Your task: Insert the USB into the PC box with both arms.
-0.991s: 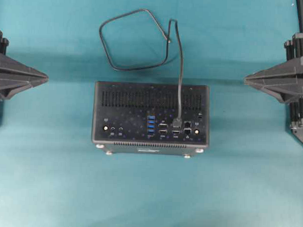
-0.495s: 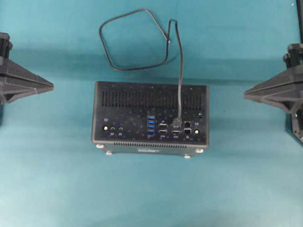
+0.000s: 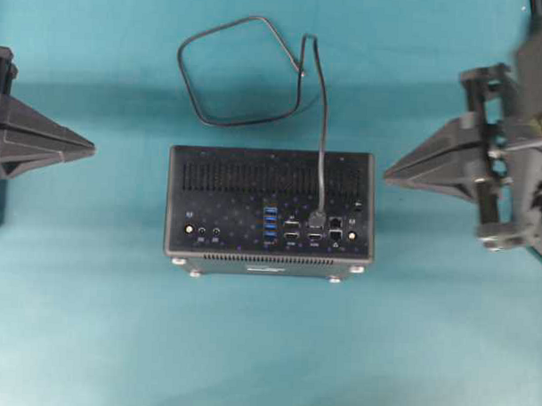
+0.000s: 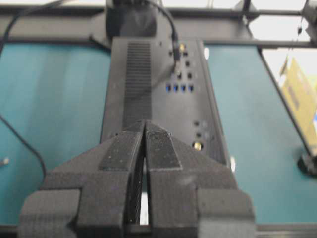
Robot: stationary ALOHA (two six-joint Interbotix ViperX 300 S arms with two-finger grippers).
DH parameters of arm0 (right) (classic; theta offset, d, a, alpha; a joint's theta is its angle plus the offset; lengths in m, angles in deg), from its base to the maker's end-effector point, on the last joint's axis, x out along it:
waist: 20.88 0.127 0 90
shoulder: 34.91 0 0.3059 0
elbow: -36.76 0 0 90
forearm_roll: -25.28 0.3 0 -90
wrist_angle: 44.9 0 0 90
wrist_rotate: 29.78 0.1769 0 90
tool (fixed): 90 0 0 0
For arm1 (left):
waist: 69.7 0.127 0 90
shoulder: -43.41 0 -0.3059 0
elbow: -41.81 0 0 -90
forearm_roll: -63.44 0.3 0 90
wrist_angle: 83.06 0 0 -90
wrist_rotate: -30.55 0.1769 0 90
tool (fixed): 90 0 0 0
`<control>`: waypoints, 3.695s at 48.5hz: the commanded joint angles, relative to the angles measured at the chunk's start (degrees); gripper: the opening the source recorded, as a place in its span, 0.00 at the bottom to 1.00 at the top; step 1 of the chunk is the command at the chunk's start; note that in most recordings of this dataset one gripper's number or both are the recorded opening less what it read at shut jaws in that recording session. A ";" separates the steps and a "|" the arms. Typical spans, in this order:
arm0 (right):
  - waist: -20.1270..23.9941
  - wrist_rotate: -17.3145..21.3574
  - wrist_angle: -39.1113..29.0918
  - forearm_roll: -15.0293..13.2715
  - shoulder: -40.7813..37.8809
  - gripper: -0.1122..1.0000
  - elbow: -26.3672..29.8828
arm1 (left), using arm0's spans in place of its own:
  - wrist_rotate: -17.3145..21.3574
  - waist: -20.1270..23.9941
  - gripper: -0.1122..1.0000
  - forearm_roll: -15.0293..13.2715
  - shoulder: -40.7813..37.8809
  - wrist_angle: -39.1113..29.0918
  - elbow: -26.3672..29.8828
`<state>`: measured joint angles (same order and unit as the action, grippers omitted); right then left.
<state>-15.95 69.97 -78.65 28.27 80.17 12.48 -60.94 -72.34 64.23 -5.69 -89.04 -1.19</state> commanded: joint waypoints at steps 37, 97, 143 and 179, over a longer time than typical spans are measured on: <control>2.99 5.71 -16.17 -1.23 -16.08 0.75 16.44 | 0.00 0.00 0.10 0.18 -0.26 -1.93 1.93; 2.99 5.63 -12.92 -1.23 -22.15 0.66 17.49 | -0.26 0.09 0.10 0.18 -0.26 -2.02 0.62; 3.69 5.45 -13.62 -1.49 -22.32 0.20 17.14 | -0.53 -0.09 0.10 0.18 -0.09 -1.58 2.02; 5.27 5.36 -19.07 -13.01 -29.27 0.19 29.18 | -0.62 -0.35 0.10 0.09 -0.44 -1.58 2.64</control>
<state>-11.03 74.90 -99.22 15.97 50.63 39.99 -61.56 -72.60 64.23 -5.87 -91.23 -0.31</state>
